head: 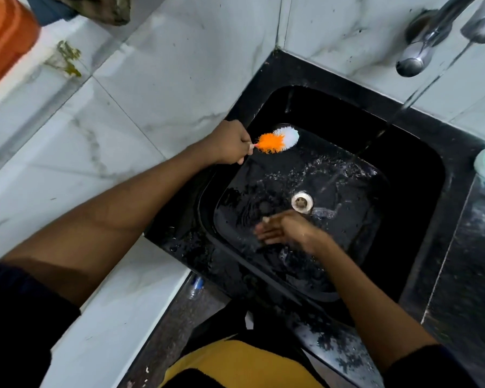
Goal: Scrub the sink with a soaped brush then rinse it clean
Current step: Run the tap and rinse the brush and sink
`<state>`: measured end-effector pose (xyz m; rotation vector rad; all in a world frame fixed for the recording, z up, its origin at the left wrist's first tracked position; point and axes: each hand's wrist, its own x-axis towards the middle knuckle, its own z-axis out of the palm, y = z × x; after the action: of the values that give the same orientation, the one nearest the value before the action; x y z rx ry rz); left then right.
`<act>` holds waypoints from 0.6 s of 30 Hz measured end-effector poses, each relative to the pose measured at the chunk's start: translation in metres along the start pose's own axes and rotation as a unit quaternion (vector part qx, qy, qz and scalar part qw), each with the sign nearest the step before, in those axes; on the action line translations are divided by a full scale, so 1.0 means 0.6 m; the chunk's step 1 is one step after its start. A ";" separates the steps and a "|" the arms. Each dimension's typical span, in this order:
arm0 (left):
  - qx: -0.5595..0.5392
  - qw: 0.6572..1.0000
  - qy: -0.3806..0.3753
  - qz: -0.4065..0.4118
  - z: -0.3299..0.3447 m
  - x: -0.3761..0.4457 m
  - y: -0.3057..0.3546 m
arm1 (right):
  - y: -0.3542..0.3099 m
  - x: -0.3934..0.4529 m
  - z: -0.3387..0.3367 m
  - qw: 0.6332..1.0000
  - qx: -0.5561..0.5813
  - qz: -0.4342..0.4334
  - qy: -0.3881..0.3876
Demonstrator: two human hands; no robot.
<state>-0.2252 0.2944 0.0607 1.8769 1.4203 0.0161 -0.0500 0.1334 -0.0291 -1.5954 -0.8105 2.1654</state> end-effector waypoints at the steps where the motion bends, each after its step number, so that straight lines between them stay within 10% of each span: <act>1: 0.002 1.000 -0.004 -0.001 0.003 -0.001 -0.001 | 0.011 0.004 -0.005 1.000 0.012 0.009 0.014; 4: 0.007 1.000 -0.007 -0.006 0.007 -0.003 -0.005 | -0.005 0.013 -0.057 0.971 0.213 0.003 0.105; 11: 0.012 1.000 -0.003 -0.017 0.016 -0.005 -0.008 | -0.109 0.041 -0.208 0.747 0.611 -0.133 0.226; 18: 0.008 1.000 -0.008 -0.025 0.021 0.001 -0.004 | -0.124 0.040 -0.137 0.864 0.423 -0.103 0.252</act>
<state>-0.2217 0.2881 0.0502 1.8497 1.4614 -0.0351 0.0149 0.2256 -0.0188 -1.3751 0.1420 1.4789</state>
